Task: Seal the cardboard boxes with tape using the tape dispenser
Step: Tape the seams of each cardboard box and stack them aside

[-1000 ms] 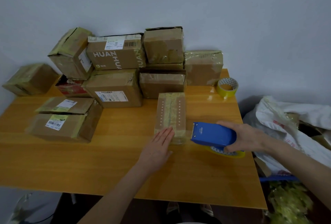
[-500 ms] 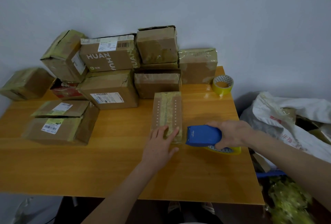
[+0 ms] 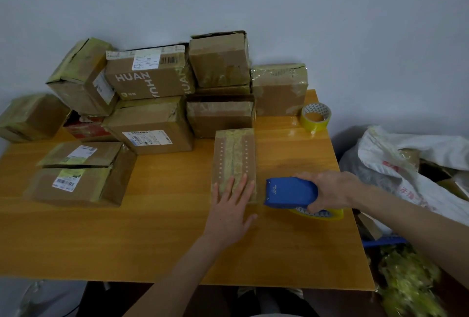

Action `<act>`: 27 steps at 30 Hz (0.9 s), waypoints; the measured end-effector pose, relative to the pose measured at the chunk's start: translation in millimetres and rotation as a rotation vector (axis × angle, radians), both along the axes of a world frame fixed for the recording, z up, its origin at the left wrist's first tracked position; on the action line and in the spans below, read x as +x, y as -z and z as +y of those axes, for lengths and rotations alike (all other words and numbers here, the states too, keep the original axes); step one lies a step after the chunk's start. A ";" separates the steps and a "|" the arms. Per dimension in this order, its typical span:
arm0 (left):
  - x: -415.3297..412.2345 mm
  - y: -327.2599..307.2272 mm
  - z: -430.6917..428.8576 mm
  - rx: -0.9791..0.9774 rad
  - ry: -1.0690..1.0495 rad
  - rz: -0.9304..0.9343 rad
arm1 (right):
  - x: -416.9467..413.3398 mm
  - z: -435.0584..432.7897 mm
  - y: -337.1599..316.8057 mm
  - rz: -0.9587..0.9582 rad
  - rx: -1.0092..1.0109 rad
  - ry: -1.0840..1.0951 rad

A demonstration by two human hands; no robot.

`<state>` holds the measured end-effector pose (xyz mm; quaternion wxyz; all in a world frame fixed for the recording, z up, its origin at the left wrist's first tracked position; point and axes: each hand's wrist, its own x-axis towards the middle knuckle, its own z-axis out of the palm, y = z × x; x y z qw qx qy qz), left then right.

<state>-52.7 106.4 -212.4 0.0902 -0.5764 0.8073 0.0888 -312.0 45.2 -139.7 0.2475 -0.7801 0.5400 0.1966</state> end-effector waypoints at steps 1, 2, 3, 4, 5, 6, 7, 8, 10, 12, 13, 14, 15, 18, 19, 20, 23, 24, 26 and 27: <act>0.8 -1.2 -1.2 -0.011 0.006 0.006 | -2.3 -0.2 -0.8 0.006 0.007 0.000; 0.8 -2.7 -2.1 -0.029 0.016 0.015 | -4.2 -0.2 -0.5 0.015 0.012 -0.004; 0.6 -4.4 -1.9 -0.040 0.022 0.023 | -4.6 -0.1 -0.9 0.021 0.016 -0.008; 0.2 -6.4 -1.7 -0.044 0.022 0.028 | -3.9 -0.2 -0.4 0.026 0.020 -0.014; 0.2 -7.6 -1.6 -0.042 0.019 0.034 | -1.9 -1.1 -0.2 0.034 0.024 -0.021; 0.2 -9.1 -1.6 -0.039 0.015 0.037 | 1.2 -2.4 0.2 0.046 0.026 -0.029; 0.6 -8.4 -1.5 -0.036 0.016 0.038 | 5.0 -4.5 0.3 0.057 0.030 -0.038; 0.9 -8.2 -1.7 -0.037 0.019 0.039 | 9.1 -7.0 0.7 0.056 0.037 -0.042; 1.7 -6.5 -2.2 -0.045 0.034 0.022 | 15.9 -11.9 3.2 0.027 0.062 -0.040; 1.2 -6.2 -2.2 -0.033 0.042 0.002 | 19.7 -16.4 5.8 0.004 0.084 -0.040; 1.1 -5.9 -2.1 -0.023 0.043 -0.006 | 20.7 -18.5 5.3 0.003 0.097 -0.038; 1.2 -5.1 -1.7 -0.022 0.042 -0.009 | 21.4 -20.5 4.2 0.005 0.106 -0.036; 1.6 -3.9 -1.6 -0.027 0.039 -0.007 | 22.3 -22.7 3.0 0.007 0.114 -0.037; 3.0 -0.9 -2.6 -0.047 0.024 0.011 | 27.9 -26.8 -0.4 -0.013 0.152 -0.021; 3.2 -0.1 -1.8 -0.042 0.023 0.011 | 30.8 -25.3 -0.6 0.008 0.160 -0.023; 2.9 -0.8 -1.0 -0.042 0.029 0.010 | 32.9 -22.8 2.2 0.056 0.157 -0.044; 3.3 -0.8 -2.5 -0.038 0.029 0.001 | 28.0 -15.8 4.7 0.060 0.156 -0.035; 3.8 -1.5 -3.4 -0.046 0.027 -0.008 | 21.3 -18.2 2.8 -0.055 0.183 0.059; 4.1 -1.6 -2.5 -0.027 0.023 -0.027 | 5.1 -23.0 -2.1 -0.353 0.212 0.288; 4.1 -0.3 -2.2 -0.027 0.026 -0.044 | -2.3 -25.2 -2.6 -0.484 0.188 0.400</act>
